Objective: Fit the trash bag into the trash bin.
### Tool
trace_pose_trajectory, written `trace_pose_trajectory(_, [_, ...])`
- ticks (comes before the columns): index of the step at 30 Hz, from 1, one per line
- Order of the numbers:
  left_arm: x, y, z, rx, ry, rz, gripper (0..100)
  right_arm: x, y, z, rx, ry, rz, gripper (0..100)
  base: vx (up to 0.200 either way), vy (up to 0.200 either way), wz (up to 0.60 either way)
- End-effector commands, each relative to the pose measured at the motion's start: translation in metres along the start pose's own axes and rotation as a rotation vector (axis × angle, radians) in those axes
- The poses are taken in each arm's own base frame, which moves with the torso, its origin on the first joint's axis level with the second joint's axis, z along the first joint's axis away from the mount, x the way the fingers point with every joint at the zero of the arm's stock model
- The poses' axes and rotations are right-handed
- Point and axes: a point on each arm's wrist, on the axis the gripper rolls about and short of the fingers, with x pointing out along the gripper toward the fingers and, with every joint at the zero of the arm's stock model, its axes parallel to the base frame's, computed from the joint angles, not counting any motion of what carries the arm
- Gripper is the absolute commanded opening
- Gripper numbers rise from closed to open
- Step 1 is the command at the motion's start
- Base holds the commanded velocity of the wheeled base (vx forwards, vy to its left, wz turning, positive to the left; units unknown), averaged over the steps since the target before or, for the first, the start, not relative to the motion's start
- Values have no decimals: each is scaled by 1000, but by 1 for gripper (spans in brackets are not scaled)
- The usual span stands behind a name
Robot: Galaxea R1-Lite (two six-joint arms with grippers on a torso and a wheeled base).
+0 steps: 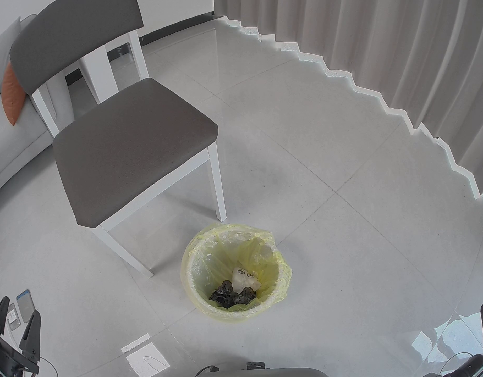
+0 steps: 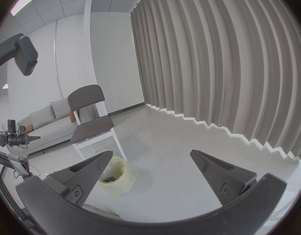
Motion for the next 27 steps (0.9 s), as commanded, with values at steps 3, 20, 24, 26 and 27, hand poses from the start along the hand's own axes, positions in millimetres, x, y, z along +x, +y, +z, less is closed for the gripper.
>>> trace_pose_trajectory(3, [-8,0,-24,17,-62,28,100,-1,-1,-10,-45,-74,2,100,0,0,0])
trace_pose_trajectory(20, [-8,3,-29,60,-43,128,100,10,-7,-45,-107,7,-37,100,0,0,0])
trace_pose_trajectory(24, [-8,2,-32,87,-9,104,100,10,-8,-48,-63,26,-63,100,0,0,0])
trace_pose_trajectory(26, [-7,2,-33,85,-4,101,100,10,-8,-48,-57,26,-65,100,0,0,0])
trace_pose_trajectory(27, [-7,2,-33,85,-4,101,100,10,-8,-48,-57,26,-65,100,0,0,0])
